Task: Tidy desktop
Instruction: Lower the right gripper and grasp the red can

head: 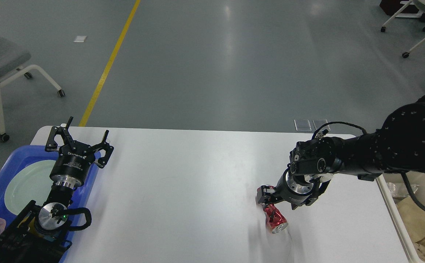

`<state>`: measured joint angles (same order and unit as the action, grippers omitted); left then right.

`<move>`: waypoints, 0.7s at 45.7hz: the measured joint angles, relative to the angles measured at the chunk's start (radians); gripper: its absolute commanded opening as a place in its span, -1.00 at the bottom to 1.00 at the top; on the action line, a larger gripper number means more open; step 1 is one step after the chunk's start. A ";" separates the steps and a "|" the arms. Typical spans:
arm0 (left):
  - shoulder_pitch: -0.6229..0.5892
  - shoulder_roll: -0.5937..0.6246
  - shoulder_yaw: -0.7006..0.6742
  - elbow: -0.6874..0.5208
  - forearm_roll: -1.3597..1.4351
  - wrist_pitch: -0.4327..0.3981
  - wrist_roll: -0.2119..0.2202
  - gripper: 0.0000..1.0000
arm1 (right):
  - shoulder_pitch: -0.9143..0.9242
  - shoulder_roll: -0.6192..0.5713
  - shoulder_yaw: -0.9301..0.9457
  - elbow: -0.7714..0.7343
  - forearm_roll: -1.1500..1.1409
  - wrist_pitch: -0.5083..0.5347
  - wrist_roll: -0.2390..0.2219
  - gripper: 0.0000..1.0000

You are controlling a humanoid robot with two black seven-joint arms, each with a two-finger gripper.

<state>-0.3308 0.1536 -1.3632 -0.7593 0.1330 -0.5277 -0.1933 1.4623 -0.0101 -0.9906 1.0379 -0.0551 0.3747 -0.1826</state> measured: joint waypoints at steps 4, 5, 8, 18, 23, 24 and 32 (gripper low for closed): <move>0.000 0.000 0.001 0.000 0.000 0.000 0.000 0.99 | -0.038 0.024 0.003 -0.039 -0.001 -0.002 -0.005 0.67; 0.000 0.000 0.001 0.000 0.000 0.000 0.000 0.99 | -0.045 0.028 0.003 -0.047 -0.001 -0.002 -0.008 0.67; 0.000 0.000 0.001 0.000 0.000 0.000 0.000 0.99 | -0.071 0.042 0.004 -0.080 -0.002 -0.003 -0.017 0.64; 0.000 0.000 0.001 0.000 0.000 0.000 0.000 0.99 | -0.134 0.062 0.009 -0.159 -0.002 0.005 -0.028 -0.16; 0.000 0.000 0.001 0.000 0.001 0.000 0.000 0.99 | -0.141 0.062 0.022 -0.162 -0.002 0.014 -0.030 -0.18; 0.000 0.000 0.001 0.000 0.001 0.000 0.000 0.99 | -0.145 0.062 0.023 -0.162 -0.002 0.015 -0.031 -0.21; 0.000 0.000 0.000 0.000 0.001 0.000 0.000 0.99 | -0.170 0.063 0.026 -0.164 -0.003 0.016 -0.043 -1.00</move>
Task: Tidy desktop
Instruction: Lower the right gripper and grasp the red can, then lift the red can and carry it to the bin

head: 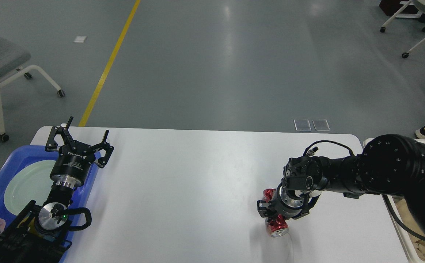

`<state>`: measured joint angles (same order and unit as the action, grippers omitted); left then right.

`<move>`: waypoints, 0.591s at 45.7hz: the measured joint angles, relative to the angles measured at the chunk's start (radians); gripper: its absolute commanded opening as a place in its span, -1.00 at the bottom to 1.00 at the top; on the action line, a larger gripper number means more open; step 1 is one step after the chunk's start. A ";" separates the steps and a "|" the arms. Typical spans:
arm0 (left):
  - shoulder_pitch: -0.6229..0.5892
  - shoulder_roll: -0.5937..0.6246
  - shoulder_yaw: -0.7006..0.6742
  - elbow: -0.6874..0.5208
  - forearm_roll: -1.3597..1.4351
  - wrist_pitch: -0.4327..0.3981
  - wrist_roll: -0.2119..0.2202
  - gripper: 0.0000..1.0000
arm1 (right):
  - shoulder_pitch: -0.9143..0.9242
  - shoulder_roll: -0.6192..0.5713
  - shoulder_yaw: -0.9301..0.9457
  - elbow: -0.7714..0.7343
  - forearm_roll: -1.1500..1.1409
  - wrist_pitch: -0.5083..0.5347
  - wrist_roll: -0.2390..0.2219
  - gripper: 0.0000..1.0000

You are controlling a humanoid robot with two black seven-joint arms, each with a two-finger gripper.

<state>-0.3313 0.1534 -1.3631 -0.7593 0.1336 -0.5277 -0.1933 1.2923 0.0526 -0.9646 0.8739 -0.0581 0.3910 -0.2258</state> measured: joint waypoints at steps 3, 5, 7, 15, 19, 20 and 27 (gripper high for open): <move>0.000 0.000 0.000 0.000 0.000 0.000 0.000 0.99 | -0.001 0.000 0.002 0.000 0.000 0.001 -0.001 -1.00; 0.000 0.000 0.000 0.000 0.000 0.000 0.000 0.99 | 0.002 -0.002 0.005 0.003 0.000 0.001 -0.001 -1.00; 0.000 0.000 0.000 0.000 0.000 0.000 0.000 0.99 | 0.005 -0.003 0.010 0.004 0.001 0.001 -0.001 -1.00; 0.000 0.000 0.000 0.000 -0.001 0.000 0.000 0.99 | 0.010 -0.007 0.019 0.002 0.005 -0.001 -0.001 -1.00; 0.000 0.000 0.000 0.000 -0.001 0.000 0.000 0.99 | 0.012 -0.009 0.020 0.002 0.008 0.001 -0.002 -1.00; 0.000 0.000 0.000 0.000 -0.001 0.000 0.000 0.99 | 0.015 -0.009 0.020 0.003 0.008 0.006 -0.004 -1.00; 0.000 0.001 0.000 0.000 -0.001 0.000 0.000 0.99 | 0.041 -0.045 0.050 0.011 0.012 0.131 -0.036 -1.00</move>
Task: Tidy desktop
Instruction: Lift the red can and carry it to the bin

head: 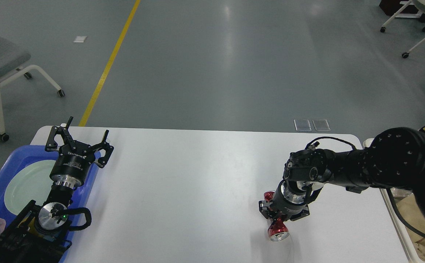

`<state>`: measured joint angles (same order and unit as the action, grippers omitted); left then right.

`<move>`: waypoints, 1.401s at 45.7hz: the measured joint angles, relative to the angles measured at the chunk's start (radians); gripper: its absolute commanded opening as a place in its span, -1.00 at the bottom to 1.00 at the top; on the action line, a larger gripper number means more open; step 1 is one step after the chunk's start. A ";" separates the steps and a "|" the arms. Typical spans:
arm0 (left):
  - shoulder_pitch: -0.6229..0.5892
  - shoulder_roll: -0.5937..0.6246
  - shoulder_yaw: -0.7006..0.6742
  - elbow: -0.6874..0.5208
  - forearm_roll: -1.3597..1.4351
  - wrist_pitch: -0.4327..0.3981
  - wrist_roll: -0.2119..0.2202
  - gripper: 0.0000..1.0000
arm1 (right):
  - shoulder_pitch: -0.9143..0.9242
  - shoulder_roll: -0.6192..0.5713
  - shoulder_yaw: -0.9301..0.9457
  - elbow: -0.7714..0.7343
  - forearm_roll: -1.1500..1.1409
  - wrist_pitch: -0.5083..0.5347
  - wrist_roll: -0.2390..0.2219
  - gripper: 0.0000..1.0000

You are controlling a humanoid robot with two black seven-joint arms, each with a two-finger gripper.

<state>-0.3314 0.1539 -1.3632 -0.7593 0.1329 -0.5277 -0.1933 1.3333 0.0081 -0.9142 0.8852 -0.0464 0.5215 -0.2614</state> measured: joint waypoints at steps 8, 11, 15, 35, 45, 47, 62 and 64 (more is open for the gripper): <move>0.000 0.000 0.000 0.000 0.000 0.000 0.000 0.99 | 0.148 -0.173 0.036 0.088 0.004 0.113 -0.009 -1.00; 0.000 0.000 0.000 0.000 0.000 0.000 0.000 0.99 | 0.228 -0.243 0.022 0.147 0.007 0.122 -0.009 -1.00; 0.000 0.000 -0.001 0.000 0.000 0.000 0.000 0.99 | 0.340 -0.318 -0.038 0.230 0.011 0.125 -0.005 -1.00; 0.001 0.000 -0.001 0.000 0.000 0.000 0.000 0.99 | 1.003 -0.387 -0.587 0.650 0.126 0.135 0.211 -1.00; 0.002 0.001 -0.001 0.000 -0.001 0.000 0.000 0.99 | 1.065 -0.346 -0.611 0.727 0.126 0.138 0.198 -1.00; 0.002 0.001 -0.001 0.000 -0.001 0.000 0.000 0.99 | 1.065 -0.346 -0.614 0.727 0.126 0.138 0.197 -1.00; 0.002 0.001 -0.001 0.000 -0.001 0.000 0.000 0.99 | 0.935 -0.465 -0.648 0.587 0.120 0.125 0.197 -1.00; 0.002 0.001 0.000 0.000 -0.001 0.000 0.000 0.99 | 0.888 -0.492 -0.651 0.539 0.119 0.124 0.197 -1.00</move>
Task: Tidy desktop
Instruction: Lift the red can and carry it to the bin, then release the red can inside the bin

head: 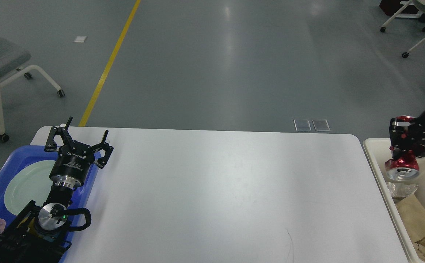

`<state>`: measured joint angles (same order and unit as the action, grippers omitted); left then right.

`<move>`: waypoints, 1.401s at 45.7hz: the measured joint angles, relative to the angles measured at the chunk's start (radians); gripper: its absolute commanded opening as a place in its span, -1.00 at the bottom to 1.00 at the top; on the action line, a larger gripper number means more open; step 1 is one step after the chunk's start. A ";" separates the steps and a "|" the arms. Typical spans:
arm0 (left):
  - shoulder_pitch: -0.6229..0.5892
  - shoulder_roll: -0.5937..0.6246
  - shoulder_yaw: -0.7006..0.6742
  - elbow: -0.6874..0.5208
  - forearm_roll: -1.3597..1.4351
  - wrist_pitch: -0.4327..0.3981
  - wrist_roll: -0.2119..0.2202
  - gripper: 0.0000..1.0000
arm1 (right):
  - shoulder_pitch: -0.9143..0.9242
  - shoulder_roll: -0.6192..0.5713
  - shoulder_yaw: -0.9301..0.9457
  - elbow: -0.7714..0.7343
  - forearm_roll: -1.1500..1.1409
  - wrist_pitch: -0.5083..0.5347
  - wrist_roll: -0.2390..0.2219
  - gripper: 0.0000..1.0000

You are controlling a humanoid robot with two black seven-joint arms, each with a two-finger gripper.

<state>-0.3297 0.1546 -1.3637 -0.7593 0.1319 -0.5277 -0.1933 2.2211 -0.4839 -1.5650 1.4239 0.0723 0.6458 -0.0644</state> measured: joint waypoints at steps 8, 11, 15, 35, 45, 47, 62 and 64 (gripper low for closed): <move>0.000 0.000 0.000 0.000 0.000 0.000 0.000 0.99 | -0.321 -0.136 0.048 -0.300 0.003 -0.063 0.000 -1.00; 0.000 0.000 0.000 0.000 0.001 0.000 0.000 0.99 | -0.460 -0.177 0.104 -0.387 0.005 -0.134 0.000 -1.00; 0.000 0.000 0.000 0.000 0.001 0.000 0.000 0.99 | -0.646 -0.204 0.191 -0.495 0.005 -0.243 0.000 -1.00; 0.000 0.000 0.000 0.000 0.001 0.000 0.000 0.99 | -1.497 -0.056 0.663 -1.132 0.013 -0.615 0.001 -1.00; 0.000 -0.001 0.000 0.000 0.001 0.000 0.000 0.99 | -1.681 0.065 0.736 -1.378 0.013 -0.635 -0.001 -1.00; 0.000 -0.001 0.000 0.000 0.001 0.000 0.000 0.99 | -1.688 0.069 0.737 -1.384 0.013 -0.636 -0.001 -0.76; 0.000 0.000 0.000 0.000 0.001 0.000 0.000 0.99 | -1.692 0.085 0.735 -1.394 0.013 -0.651 0.002 1.00; 0.000 0.000 0.000 0.000 0.001 0.000 0.000 0.99 | -1.692 0.086 0.735 -1.394 0.012 -0.652 0.002 1.00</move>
<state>-0.3298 0.1546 -1.3636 -0.7594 0.1327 -0.5277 -0.1934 0.5293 -0.3979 -0.8298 0.0300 0.0847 -0.0058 -0.0625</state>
